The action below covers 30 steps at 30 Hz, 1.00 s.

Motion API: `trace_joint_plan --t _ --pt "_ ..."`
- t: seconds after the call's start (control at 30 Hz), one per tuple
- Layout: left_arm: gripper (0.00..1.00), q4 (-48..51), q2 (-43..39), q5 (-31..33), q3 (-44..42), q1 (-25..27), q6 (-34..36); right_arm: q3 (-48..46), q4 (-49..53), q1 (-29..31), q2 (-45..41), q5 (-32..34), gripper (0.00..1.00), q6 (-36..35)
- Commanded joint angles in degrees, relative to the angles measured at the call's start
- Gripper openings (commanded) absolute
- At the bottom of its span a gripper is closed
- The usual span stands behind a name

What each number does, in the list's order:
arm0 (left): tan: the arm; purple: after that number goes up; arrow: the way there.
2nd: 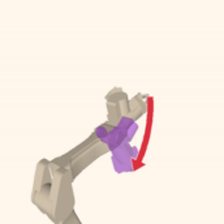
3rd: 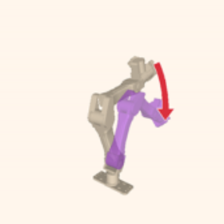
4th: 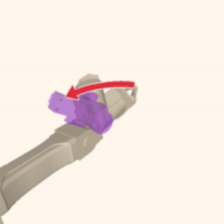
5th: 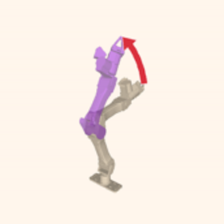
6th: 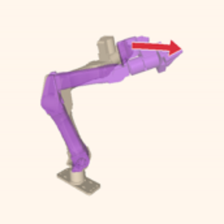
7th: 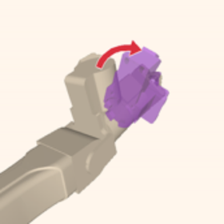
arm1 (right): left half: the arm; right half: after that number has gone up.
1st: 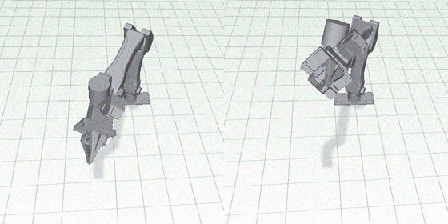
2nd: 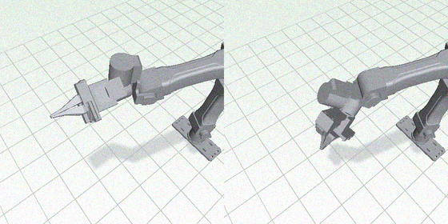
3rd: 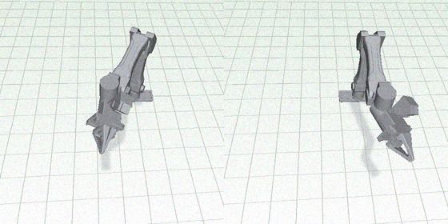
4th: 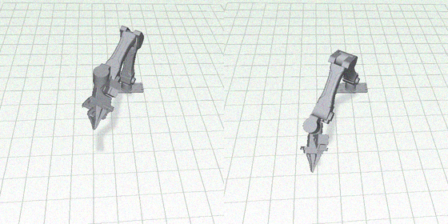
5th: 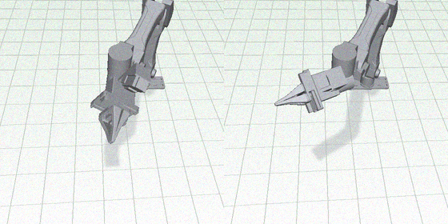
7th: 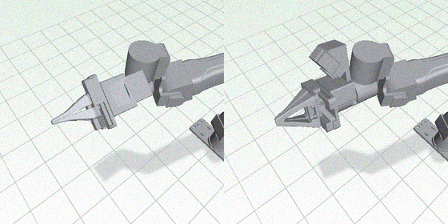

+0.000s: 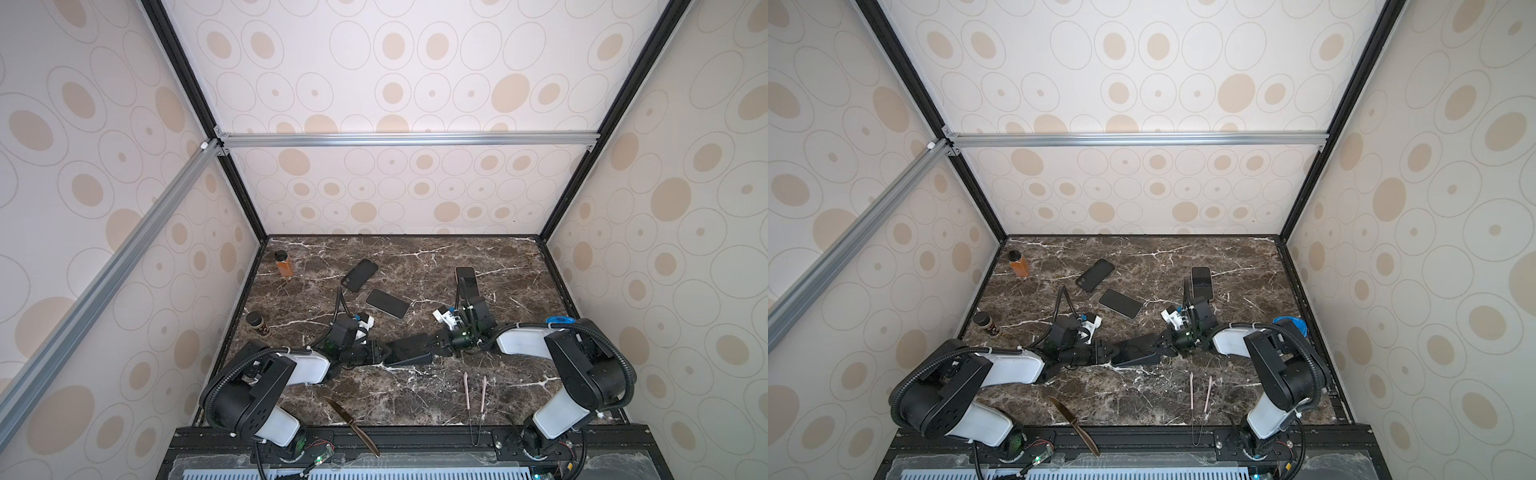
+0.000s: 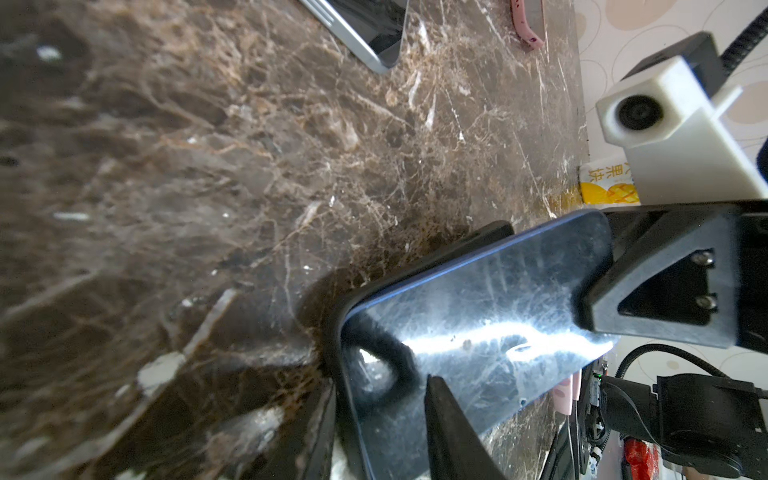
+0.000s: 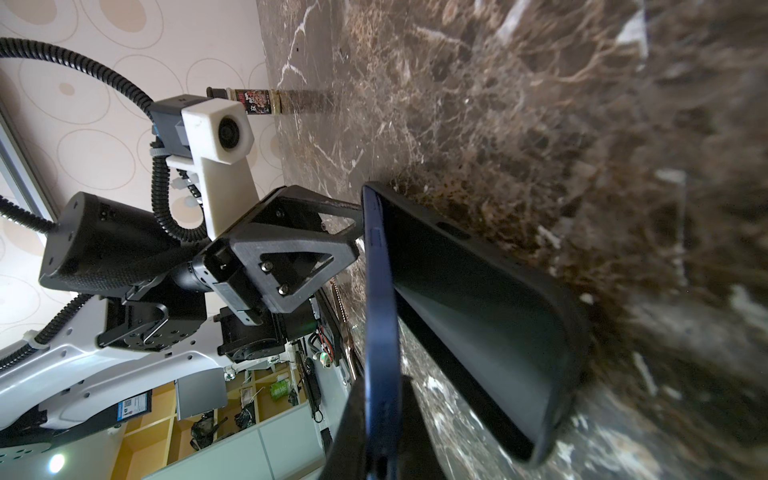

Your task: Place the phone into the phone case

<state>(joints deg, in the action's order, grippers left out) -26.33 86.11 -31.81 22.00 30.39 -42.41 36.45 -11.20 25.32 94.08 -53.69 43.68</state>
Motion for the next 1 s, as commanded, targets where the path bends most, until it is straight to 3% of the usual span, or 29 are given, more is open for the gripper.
trace_joint_plan --t 0.0,0.33,0.6,0.97 --pt "0.36 -2.16 0.75 -2.17 -0.01 0.88 -0.13 0.2 2.21 1.01 2.44 4.35 0.0 0.85" --pt "0.28 -2.85 1.6 -2.03 -0.64 1.02 0.12 2.72 8.16 2.77 3.22 7.63 0.05 -2.53" --pt "0.28 -2.1 1.21 -2.11 -1.43 1.16 0.27 5.0 17.49 3.37 1.13 14.52 0.05 -7.94" --pt "0.19 0.81 0.65 -0.9 -2.35 1.29 0.33 6.52 20.51 4.43 3.04 16.7 0.17 -10.22"
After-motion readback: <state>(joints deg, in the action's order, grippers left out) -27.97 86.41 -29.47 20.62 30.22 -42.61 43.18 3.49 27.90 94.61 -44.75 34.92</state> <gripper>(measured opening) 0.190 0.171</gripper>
